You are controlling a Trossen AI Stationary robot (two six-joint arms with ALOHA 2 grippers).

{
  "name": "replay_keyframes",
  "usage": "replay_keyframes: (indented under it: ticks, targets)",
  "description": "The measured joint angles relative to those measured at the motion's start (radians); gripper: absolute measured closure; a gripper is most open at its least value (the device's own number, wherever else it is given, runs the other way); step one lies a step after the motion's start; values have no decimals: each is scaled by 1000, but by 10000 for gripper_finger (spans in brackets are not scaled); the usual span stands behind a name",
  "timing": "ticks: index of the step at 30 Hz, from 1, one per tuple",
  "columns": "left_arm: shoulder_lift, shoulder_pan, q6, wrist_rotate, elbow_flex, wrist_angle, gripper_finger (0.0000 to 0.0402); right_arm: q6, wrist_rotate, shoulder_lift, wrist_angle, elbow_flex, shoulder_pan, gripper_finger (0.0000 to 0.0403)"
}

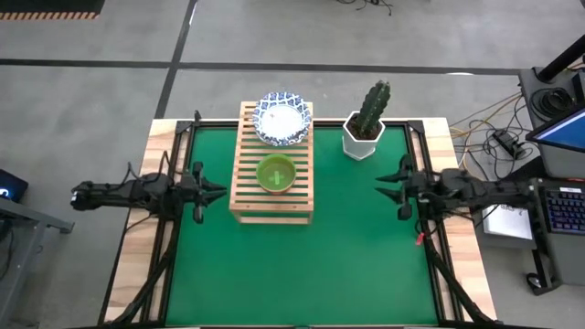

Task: Place and stack bowls onto a shelf
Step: Return to Home Position

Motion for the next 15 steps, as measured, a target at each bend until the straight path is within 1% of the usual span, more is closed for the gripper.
replay_keyframes:
  ticks: [2,3,5,7,10,13,15]
  targets:
    - [-11,0,10,0,-12,-1,362,-6,9,-57,-15,-8,-1,275]
    - [-12,0,13,-1,-19,3,362,-10,8,-63,0,-9,0,275]
    - [-10,3,17,-3,-33,0,362,-23,11,-64,-45,-23,-1,275]
    - [-10,6,16,-9,-48,2,362,-27,24,-45,-8,-26,-5,275]
    - [-11,6,12,-6,-56,19,362,-9,25,-50,-10,-53,-13,275]
    - [-11,7,34,7,-58,28,363,22,25,-64,34,-106,-20,275]
    - [-11,7,59,23,-59,31,366,36,19,-63,106,-160,-20,275]
